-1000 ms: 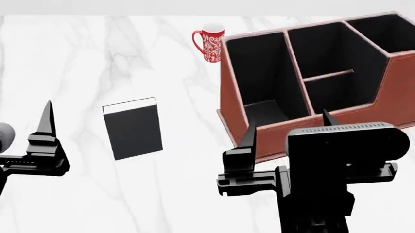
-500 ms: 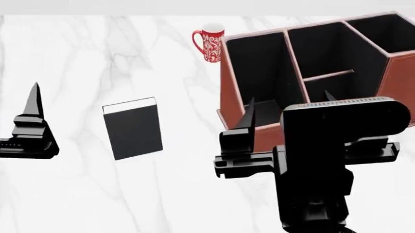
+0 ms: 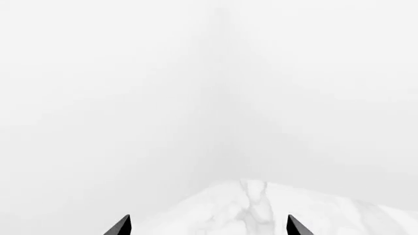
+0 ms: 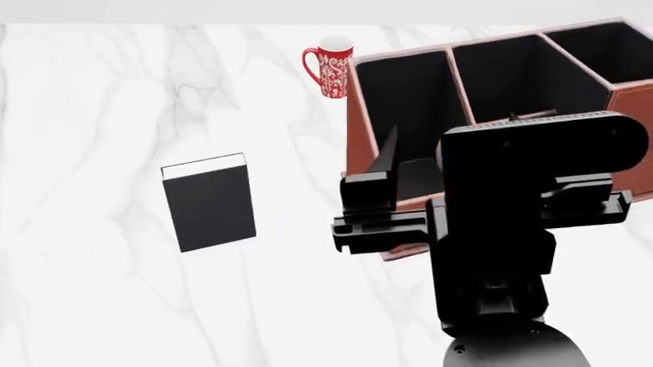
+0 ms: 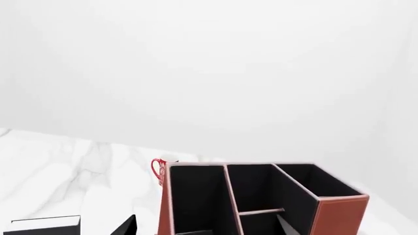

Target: Pick up the book and place it in the right compartment of the caddy.

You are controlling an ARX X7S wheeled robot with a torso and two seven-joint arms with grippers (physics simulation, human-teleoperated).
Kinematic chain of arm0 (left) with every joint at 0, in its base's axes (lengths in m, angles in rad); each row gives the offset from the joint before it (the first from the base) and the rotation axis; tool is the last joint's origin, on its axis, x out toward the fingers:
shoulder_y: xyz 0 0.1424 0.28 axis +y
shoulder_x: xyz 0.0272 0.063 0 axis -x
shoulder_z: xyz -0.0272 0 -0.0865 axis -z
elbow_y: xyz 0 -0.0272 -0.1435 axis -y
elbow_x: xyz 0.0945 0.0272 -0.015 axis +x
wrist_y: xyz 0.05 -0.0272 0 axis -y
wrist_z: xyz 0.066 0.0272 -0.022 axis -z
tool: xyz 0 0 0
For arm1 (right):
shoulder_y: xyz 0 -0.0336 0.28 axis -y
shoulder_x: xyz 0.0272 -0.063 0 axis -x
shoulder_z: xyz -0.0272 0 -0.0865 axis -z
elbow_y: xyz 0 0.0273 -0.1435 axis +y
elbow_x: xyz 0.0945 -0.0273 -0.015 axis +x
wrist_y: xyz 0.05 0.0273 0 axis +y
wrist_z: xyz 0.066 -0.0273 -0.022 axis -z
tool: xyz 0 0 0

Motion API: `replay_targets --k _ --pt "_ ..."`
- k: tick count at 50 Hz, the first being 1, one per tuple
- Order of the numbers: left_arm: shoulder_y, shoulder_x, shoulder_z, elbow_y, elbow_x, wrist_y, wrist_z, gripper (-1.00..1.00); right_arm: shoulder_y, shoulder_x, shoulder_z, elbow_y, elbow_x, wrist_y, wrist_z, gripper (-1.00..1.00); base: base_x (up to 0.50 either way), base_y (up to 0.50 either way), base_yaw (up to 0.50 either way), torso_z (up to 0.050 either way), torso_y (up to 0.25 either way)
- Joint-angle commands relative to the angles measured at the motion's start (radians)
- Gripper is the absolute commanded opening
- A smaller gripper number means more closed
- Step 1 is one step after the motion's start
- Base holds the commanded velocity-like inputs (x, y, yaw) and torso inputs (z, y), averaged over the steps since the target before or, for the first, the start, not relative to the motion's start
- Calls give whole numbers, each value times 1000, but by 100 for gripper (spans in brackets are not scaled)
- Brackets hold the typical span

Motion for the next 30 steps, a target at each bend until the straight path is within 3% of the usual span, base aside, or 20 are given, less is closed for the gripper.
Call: replay_targets --k 1,13,20,30 --pt "147 -106 -510 110 76 -101 166 100 12 -21 13 8 -2 8 -24 100 0 0 0 0 0" --pt "277 -91 -736 72 111 -28 268 100 24 -19 11 3 6 24 -15 100 0 0 0 0 0" --pt "266 -76 -704 66 110 -14 248 100 40 -20 29 3 28 39 -33 100 0 0 0 0 0" --pt "267 -72 -705 71 104 -13 254 100 61 -32 43 -17 49 67 -35 100 482 0 0 0 0"
